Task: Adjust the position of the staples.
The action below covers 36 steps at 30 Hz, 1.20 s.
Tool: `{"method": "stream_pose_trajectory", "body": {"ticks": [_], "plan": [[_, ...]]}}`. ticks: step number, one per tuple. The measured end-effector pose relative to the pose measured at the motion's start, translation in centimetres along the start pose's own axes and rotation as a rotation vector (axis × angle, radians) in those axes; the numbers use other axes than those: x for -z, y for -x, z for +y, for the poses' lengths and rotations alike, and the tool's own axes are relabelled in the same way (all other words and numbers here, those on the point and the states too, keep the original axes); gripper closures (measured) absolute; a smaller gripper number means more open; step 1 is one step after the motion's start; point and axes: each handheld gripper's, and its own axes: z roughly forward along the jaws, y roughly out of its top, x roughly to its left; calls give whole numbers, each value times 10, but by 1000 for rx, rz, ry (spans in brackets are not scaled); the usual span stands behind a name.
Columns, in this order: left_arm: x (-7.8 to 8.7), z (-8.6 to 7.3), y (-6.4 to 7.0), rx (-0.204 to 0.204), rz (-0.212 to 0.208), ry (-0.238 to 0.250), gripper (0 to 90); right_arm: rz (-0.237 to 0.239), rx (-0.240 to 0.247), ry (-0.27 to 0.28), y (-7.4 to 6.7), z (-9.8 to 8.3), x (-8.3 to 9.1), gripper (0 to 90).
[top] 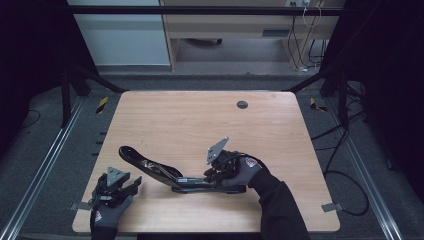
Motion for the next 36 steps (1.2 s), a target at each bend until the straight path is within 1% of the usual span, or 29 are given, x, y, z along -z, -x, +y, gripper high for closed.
{"method": "stream_pose_trajectory", "body": {"ticks": [7, 8, 12, 16, 17, 20, 24, 25, 28, 31, 36], "plan": [[0, 0, 0, 0, 0, 0, 505, -4, -10, 16, 1, 0, 1, 744], [0, 0, 0, 0, 0, 0, 505, -1, -18, 15, 1, 0, 1, 744], [0, 0, 0, -1, 0, 0, 505, 4, -17, 8, 3, 0, -1, 746], [0, 0, 0, -1, 0, 0, 505, 12, -32, -6, 2, 1, -2, 770], [0, 0, 0, -1, 0, 0, 505, 14, -27, -5, 3, 1, -3, 772], [0, 0, 0, 0, 0, -1, 505, 17, -36, -4, 3, 1, -1, 780], [0, 0, 0, -1, 0, 0, 505, 10, -29, -7, 2, 2, -1, 782], [0, 0, 0, -1, 0, -1, 505, 11, -18, -5, 2, 2, 0, 783], [0, 0, 0, 2, 0, -1, 505, 5, -12, 5, 0, 2, 0, 783], [0, 0, 0, -1, 1, -1, 505, -5, 4, 4, -1, 2, 0, 783], [0, 0, 0, 0, 1, -1, 505, -17, 8, 7, -3, 1, -1, 783]]}}
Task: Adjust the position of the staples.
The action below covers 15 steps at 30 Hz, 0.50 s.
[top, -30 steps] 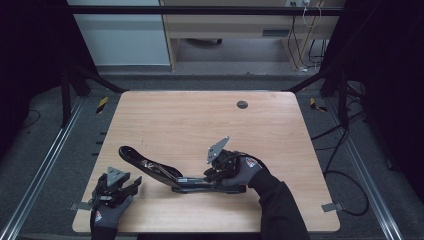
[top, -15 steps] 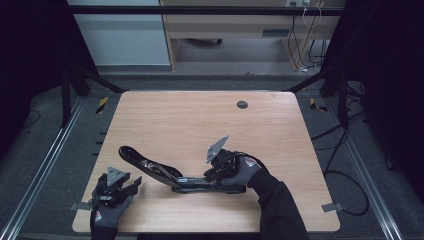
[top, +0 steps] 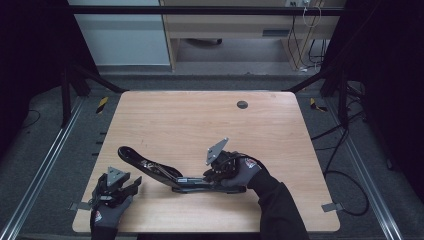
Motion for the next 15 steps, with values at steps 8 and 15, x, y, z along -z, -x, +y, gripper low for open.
{"method": "stream_pose_trajectory", "body": {"ticks": [8, 15], "plan": [[0, 0, 0, -1, 1, 0, 505, -7, 15, 2, 0, 1, 1, 785], [0, 0, 0, 0, 1, -1, 505, -13, 22, 0, -2, 0, 0, 785]]}}
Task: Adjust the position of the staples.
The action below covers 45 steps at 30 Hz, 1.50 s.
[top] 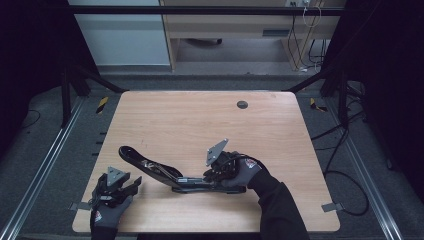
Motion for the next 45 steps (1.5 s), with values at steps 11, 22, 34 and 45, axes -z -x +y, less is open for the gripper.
{"method": "stream_pose_trajectory", "body": {"ticks": [11, 22, 34, 45], "plan": [[0, 0, 0, -1, -1, 0, 505, -3, 7, -3, -1, 0, 0, 777], [0, 0, 0, 0, -2, 1, 505, -19, -29, 27, 1, -1, 6, 750], [3, 1, 1, 6, -9, 13, 504, -153, -137, 105, 1, -8, 24, 725], [11, 3, -2, 51, -27, 67, 504, -280, -254, 176, -5, -19, 44, 674]]}}
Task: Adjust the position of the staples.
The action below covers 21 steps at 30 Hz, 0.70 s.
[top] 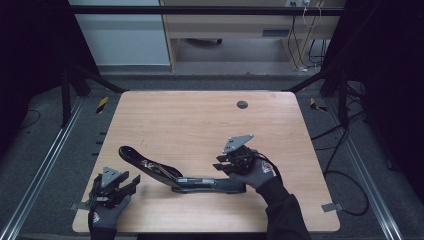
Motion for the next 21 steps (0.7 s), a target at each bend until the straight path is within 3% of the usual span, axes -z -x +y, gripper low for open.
{"method": "stream_pose_trajectory", "body": {"ticks": [13, 17, 21], "plan": [[7, 4, -1, 37, -22, 50, 505, -149, -205, 132, 2, -29, 24, 638], [13, 8, -3, 48, -28, 78, 504, -208, -243, 151, 0, -42, 31, 626], [19, 12, -5, 73, -33, 113, 504, -234, -282, 153, -1, -55, 33, 612]]}}
